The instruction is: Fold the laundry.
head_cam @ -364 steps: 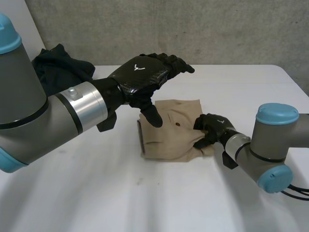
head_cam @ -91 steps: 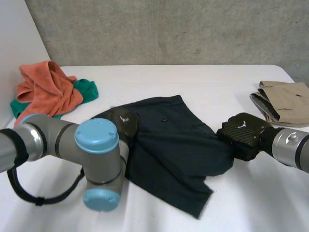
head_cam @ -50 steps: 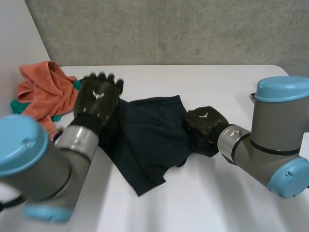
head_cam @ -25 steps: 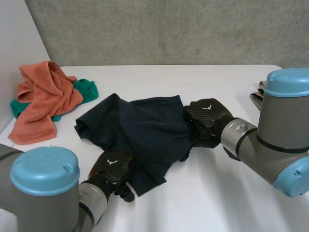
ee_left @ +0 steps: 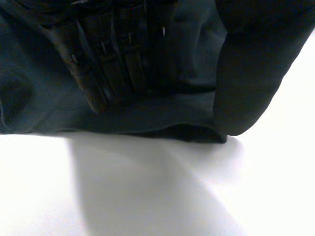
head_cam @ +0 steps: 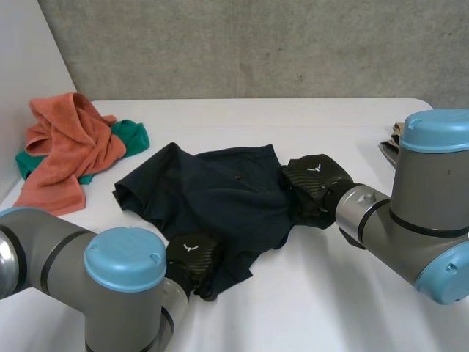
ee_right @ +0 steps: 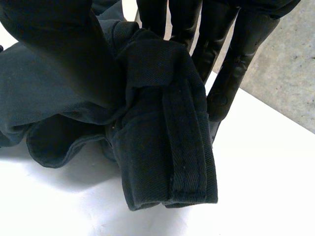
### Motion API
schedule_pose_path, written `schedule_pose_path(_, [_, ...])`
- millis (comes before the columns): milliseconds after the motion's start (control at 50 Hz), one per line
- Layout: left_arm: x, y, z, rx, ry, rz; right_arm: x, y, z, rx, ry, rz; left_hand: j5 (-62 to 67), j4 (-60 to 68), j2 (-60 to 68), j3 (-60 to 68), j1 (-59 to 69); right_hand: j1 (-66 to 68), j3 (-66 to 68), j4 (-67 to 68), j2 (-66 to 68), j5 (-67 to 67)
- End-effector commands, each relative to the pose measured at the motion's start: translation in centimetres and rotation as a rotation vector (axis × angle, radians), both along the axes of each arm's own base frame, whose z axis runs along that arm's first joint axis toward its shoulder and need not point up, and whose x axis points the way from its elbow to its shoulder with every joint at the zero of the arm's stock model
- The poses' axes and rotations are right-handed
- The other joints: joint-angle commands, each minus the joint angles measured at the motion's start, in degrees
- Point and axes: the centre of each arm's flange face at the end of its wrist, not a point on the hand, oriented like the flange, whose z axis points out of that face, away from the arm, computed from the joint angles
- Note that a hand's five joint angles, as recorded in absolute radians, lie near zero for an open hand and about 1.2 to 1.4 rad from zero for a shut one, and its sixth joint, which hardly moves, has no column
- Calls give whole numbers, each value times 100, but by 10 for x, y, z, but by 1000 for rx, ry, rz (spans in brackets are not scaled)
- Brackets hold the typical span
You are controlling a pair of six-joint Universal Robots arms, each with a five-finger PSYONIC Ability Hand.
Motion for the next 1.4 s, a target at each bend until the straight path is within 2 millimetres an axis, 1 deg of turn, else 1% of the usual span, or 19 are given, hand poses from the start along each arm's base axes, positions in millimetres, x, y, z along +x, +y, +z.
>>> schedule_pose_path(20, [0, 0, -5, -29, -59, -18, 0, 0, 0, -2, 0, 0, 652, 619, 627, 622, 611, 2444, 1227, 1200, 1296, 1378])
schedule_pose_path(380, [-4, -5, -11, -73, -65, -3, -1, 1, -2, 2, 7, 2, 1795, 1762, 1770, 1765, 1754, 2444, 1227, 1200, 1296, 1378])
schedule_pose_path(500, [-5, -3, -16, -66, -73, -10, -1, 2, -3, 5, 8, 2, 2770, 2736, 2745, 2740, 2729, 2444, 1227, 1200, 1296, 1378])
schedule_pose_path(560, [-8, -1, -16, -71, -78, -23, -1, 2, -3, 5, 9, 2, 4212, 4179, 4187, 4182, 4172, 2444, 1227, 1200, 1296, 1378])
schedule_pose_path(660, [-11, -4, -5, -122, -89, -39, -2, 2, 4, -13, 5, 1, 4216, 4183, 4191, 4186, 4175, 2444, 1227, 1200, 1296, 1378])
schedule_pose_path(740, [-11, -11, 32, -216, -37, -12, -5, -1, 24, -69, -7, -5, 4216, 4183, 4191, 4186, 4175, 2444, 1227, 1200, 1296, 1378])
schedule_pose_path(760, [-7, -17, 54, -266, -2, 15, -7, -3, 28, -83, -4, -9, 4216, 4183, 4191, 4186, 4175, 2444, 1227, 1200, 1296, 1378])
schedule_pose_path(800, [0, -25, 77, -321, 32, 50, -12, -6, 37, -117, 11, -17, 4216, 4183, 4191, 4186, 4175, 2444, 1227, 1200, 1296, 1378])
schedule_pose_path(820, [4, -30, 88, -351, 46, 67, -18, -8, 50, -168, 34, -20, 4216, 4183, 4191, 4186, 4175, 2444, 1227, 1200, 1296, 1378])
schedule_pose_path(840, [13, -41, 115, -425, 75, 107, -20, -8, 58, -196, 49, -21, 4216, 4183, 4191, 4186, 4175, 2444, 1227, 1200, 1296, 1378])
schedule_pose_path(900, [29, -52, 155, -541, 112, 168, -33, -11, 84, -305, 118, -32, 4216, 4183, 4191, 4186, 4175, 2444, 1227, 1200, 1296, 1378])
schedule_pose_path(920, [39, -56, 182, -616, 138, 203, -35, -12, 91, -333, 133, -36, 4216, 4183, 4191, 4186, 4175, 2444, 1227, 1200, 1296, 1378])
schedule_pose_path(1020, [56, -50, 253, -801, 246, 256, -38, -13, 133, -490, 131, -43, 4216, 4183, 4191, 4186, 4175, 2444, 1227, 1200, 1296, 1378])
schedule_pose_path(1120, [69, -29, 318, -973, 371, 268, -42, -2, 196, -729, 31, -73, 4216, 4183, 4191, 4186, 4175, 2444, 1227, 1200, 1296, 1378])
schedule_pose_path(1140, [74, -21, 337, -1026, 409, 278, -42, 0, 205, -771, 10, -79, 4216, 4183, 4191, 4186, 4175, 2444, 1227, 1200, 1296, 1378])
schedule_pose_path(1200, [81, -13, 364, -1097, 459, 294, -43, 6, 233, -927, -57, -95, 4216, 4183, 4191, 4186, 4175, 2444, 1227, 1200, 1296, 1378])
schedule_pose_path(1280, [85, -12, 383, -1148, 489, 311, -44, 9, 250, -1020, -99, -121, 4216, 4183, 4191, 4186, 4175, 2444, 1227, 1200, 1296, 1378])
schedule_pose_path(1340, [86, -14, 390, -1165, 497, 321, -46, 8, 253, -1023, -108, -129, 4216, 4183, 4191, 4186, 4175, 2444, 1227, 1200, 1296, 1378])
schedule_pose_path(1400, [80, -29, 383, -1146, 477, 321, -45, 6, 250, -1004, -119, -119, 4216, 4183, 4191, 4186, 4175, 2444, 1227, 1200, 1296, 1378])
